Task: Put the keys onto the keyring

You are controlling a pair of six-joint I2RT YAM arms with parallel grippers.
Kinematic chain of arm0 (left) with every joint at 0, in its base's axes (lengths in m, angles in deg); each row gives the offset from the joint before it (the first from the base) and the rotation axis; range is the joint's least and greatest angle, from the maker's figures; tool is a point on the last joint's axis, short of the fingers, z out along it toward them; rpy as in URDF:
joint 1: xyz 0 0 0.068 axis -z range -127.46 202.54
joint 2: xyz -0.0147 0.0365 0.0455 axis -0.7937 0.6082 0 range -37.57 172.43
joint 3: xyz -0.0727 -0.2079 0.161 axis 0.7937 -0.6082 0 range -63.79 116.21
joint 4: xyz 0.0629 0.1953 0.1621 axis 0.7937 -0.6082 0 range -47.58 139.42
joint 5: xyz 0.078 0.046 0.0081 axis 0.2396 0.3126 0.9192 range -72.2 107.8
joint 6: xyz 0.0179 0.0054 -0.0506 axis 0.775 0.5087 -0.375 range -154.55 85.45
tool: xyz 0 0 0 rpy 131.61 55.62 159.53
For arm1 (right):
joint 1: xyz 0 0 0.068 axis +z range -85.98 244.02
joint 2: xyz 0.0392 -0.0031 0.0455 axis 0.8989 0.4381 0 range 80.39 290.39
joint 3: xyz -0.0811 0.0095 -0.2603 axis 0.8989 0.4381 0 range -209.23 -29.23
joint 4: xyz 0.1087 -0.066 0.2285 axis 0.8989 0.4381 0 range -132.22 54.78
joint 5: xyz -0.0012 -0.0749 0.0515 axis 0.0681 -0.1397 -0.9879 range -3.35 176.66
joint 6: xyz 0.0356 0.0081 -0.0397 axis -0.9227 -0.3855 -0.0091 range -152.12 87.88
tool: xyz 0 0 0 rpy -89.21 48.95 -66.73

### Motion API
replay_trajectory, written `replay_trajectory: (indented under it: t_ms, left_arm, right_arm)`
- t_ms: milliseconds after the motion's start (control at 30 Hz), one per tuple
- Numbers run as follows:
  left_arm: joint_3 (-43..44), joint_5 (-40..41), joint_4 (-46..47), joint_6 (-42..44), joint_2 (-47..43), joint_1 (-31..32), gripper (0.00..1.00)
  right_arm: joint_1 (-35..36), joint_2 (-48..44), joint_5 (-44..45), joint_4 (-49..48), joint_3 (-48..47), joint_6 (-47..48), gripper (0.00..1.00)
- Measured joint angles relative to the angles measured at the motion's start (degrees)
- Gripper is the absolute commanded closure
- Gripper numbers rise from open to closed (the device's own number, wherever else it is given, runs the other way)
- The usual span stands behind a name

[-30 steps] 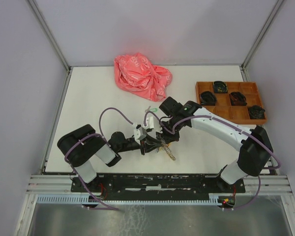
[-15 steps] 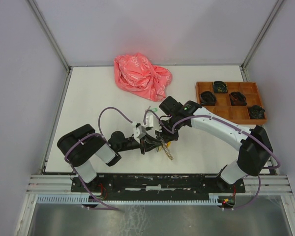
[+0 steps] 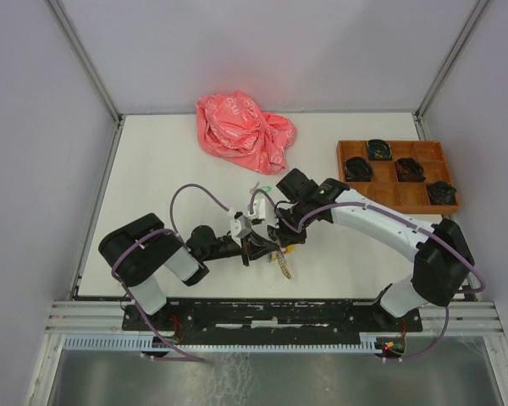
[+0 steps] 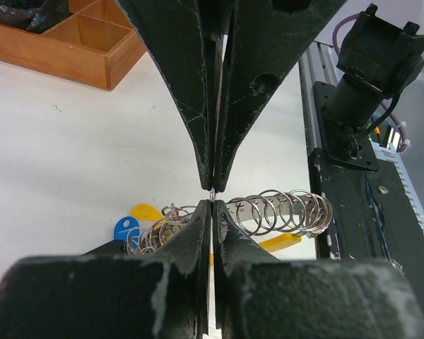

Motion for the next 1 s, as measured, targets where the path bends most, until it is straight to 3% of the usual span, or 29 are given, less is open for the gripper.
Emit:
replay_trajectory:
  t_ms: [200,300,567,1000]
  left_arm:
    - [0.1,-0.2,-0.2,0.0,0.0,0.5,0.97]
    - [0.1,0.5,-0.2,0.0,0.0,0.8,0.97]
    - [-0.2,2.8,-0.2,0.0,-1.3,0.8,0.97]
    - [-0.8,3.7,-0.2,0.0,-2.4,0.8,0.97]
  right_arm:
    - [-1.4,-4.3,-2.2,-5.7,6.1,-0.5,0.74]
    - [-4.0,-8.8,-4.5,-9.7,11.0,-1.2,0.70]
    - [-6.8,-16.9,-7.4,-25.1,24.1,-7.0,0.72]
    - [-7.3,-18.2,-8.5,-35.1,28.7,-11.1,0.78]
